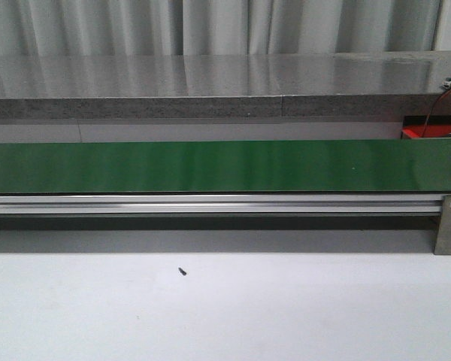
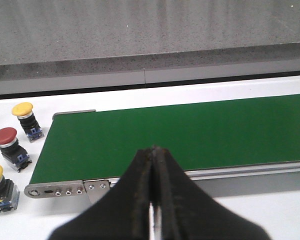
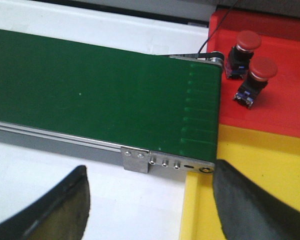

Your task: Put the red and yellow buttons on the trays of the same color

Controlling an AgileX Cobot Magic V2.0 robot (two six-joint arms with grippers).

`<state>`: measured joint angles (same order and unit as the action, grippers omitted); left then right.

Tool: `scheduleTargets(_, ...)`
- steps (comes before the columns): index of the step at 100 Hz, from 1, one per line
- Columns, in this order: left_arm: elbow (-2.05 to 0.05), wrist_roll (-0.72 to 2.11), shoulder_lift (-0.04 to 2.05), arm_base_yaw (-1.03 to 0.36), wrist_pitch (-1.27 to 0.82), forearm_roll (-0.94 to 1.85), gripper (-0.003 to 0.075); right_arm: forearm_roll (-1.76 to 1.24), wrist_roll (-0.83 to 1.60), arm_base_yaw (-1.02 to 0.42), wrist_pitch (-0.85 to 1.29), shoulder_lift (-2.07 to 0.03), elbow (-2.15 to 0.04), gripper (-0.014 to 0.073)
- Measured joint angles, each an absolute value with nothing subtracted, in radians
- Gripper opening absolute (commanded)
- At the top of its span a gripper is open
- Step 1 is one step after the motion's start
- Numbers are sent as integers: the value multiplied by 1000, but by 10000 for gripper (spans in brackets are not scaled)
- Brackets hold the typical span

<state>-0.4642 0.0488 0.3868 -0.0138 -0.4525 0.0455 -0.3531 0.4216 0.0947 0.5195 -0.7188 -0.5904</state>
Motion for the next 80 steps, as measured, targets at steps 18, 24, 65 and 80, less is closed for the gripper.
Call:
scheduleTargets(18, -464, 49, 387, -14, -452, 46, -20, -354, 422, 95, 511, -637, -574, 164)
scheduleTargets(24, -464, 49, 387, -14, -452, 46, -20, -355, 422, 95, 511, -627, -574, 45)
scheduleTargets(65, -464, 49, 387, -14, -452, 46, -17, -355, 422, 95, 518, -625, -574, -68)
scheduleTargets(80, -464, 49, 387, -14, -452, 46, 99, -355, 422, 95, 519, -625, -574, -68)
